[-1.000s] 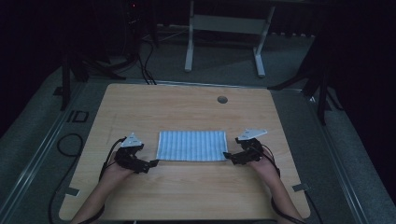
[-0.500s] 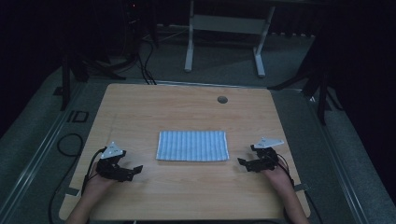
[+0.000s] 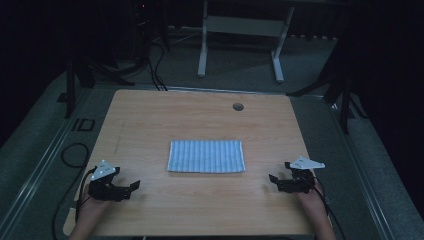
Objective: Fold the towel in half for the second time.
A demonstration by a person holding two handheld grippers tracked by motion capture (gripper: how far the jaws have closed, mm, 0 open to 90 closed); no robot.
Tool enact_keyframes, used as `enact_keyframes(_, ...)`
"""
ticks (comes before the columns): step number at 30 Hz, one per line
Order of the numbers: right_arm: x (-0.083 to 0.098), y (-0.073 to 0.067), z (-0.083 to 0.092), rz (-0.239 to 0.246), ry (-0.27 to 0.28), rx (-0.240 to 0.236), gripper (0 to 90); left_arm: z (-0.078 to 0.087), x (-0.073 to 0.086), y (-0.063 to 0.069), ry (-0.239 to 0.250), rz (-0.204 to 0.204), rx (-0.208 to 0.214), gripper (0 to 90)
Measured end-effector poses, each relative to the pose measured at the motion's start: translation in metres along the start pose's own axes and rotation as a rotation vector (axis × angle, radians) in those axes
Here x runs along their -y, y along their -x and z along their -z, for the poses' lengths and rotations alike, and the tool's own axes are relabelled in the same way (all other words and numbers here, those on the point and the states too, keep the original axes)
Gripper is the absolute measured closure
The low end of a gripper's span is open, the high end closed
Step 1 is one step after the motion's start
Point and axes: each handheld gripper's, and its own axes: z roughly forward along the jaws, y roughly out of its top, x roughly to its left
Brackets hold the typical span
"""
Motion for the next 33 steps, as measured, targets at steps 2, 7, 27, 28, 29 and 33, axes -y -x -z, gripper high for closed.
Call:
enact_keyframes(2,0.005,0.001,0.006,-0.020,0.023,0.024,13.4,0.001,0.002,0.003,0.005,0.005,-0.003,1.9)
enact_keyframes(7,0.014,0.004,0.022,-0.060,0.070,0.078,13.4,0.007,0.007,0.008,0.019,-0.005,-0.037,2.0)
enact_keyframes(27,0.043,0.024,0.042,-0.213,0.186,0.301,13.6,0.024,0.012,-0.003,0.149,0.082,-0.232,2.0)
enact_keyframes(28,0.043,0.025,0.043,-0.230,0.194,0.307,13.5,0.025,0.013,-0.004,0.159,0.086,-0.241,2.0)
enact_keyframes(29,0.044,0.027,0.044,-0.252,0.202,0.304,13.4,0.025,0.013,-0.005,0.156,0.094,-0.249,2.0)
enact_keyframes(33,0.046,0.032,0.046,-0.310,0.217,0.299,13.5,0.024,0.015,-0.008,0.149,0.118,-0.257,2.0)
